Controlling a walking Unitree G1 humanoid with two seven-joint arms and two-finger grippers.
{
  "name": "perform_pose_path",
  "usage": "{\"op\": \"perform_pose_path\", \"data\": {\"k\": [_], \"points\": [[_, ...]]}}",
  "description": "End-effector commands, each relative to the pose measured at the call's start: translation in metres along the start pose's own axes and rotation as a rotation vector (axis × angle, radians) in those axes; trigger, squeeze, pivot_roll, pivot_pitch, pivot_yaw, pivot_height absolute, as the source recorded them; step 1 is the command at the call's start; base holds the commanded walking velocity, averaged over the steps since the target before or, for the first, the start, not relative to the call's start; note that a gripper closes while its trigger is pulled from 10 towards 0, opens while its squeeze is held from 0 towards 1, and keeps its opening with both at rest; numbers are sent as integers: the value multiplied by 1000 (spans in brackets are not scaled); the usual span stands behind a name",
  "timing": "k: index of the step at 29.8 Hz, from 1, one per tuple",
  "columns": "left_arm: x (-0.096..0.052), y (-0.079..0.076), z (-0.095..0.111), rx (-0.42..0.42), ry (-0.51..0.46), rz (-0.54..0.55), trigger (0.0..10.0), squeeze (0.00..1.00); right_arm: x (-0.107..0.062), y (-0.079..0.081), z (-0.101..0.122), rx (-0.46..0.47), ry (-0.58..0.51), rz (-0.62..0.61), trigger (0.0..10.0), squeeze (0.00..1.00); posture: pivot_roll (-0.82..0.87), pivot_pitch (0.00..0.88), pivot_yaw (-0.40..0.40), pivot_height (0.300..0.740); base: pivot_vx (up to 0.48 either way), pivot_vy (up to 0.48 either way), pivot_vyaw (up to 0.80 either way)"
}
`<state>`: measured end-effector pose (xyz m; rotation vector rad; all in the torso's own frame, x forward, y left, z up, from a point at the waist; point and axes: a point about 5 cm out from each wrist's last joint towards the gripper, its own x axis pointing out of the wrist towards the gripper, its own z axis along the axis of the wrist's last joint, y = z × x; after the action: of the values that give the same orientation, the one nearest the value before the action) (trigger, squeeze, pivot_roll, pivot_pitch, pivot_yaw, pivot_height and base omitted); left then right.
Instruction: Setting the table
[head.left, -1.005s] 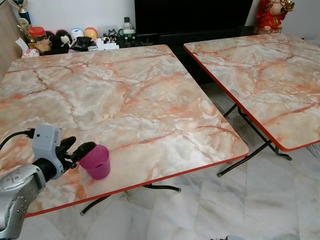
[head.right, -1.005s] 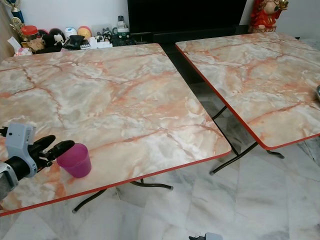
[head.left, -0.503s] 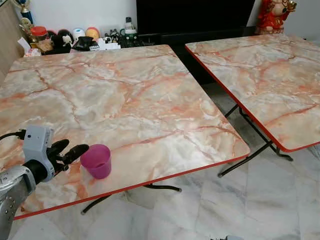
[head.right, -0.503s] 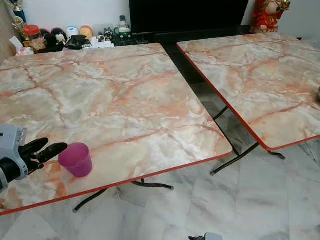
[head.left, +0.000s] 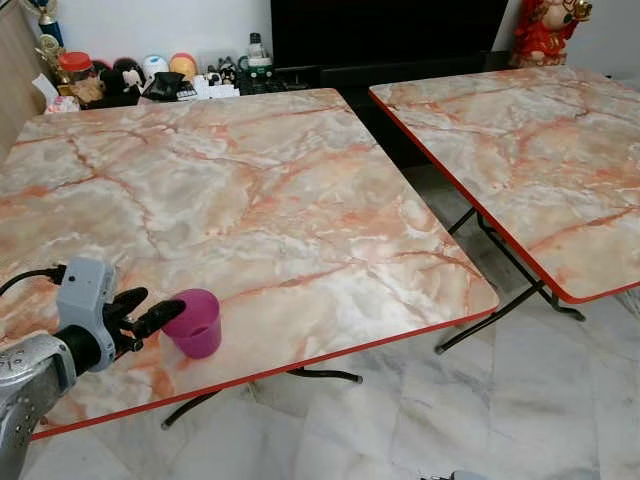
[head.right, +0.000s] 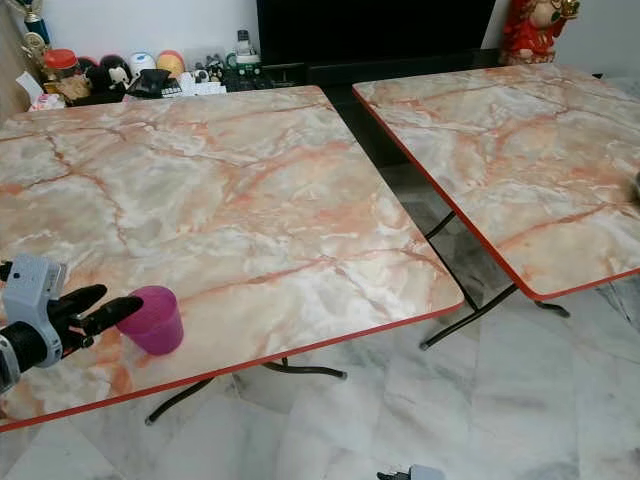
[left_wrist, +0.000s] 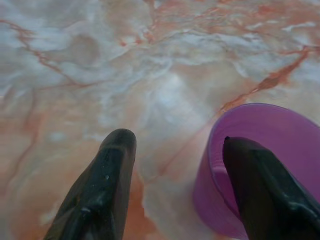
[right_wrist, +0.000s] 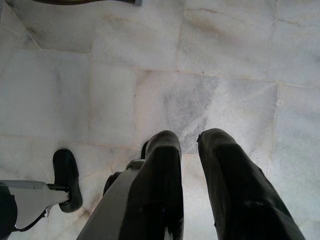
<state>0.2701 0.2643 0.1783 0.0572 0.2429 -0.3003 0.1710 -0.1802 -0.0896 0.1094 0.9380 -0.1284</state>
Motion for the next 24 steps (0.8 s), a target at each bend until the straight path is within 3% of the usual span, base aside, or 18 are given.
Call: {"op": "perform_pose_path", "data": {"k": [1,18,19,20,21,22,24], "points": [[-1,-1,-1,14,24,-5,10000,0,-2,-1,-8,1,28,-3,10000,0,196,134,-28,740,0,0,0],[1,-5,-2,13,48,-15,10000,0,-2,0,-9,-11,33,2,10000,0,197,133,-28,740,0,0,0],[1,-5,-2,13,47,-17,9333,0,-2,0,-9,-11,33,2,10000,0,198,133,-28,740,0,0,0],[1,-5,-2,11,45,-17,3294,0,-2,0,-9,-11,33,3,10000,0,197,133,-28,740,0,0,0],[2,-5,-2,9,45,-16,3294,0,-2,0,-9,-11,33,3,10000,0,197,133,-28,740,0,0,0],[2,-5,-2,8,44,-16,0,0,-2,0,-9,-11,33,2,10000,0,196,134,-28,740,0,0,0],[2,-5,-2,5,43,-18,0,0,-2,0,-9,-12,33,2,10000,0,196,134,-28,740,0,0,0]]}}
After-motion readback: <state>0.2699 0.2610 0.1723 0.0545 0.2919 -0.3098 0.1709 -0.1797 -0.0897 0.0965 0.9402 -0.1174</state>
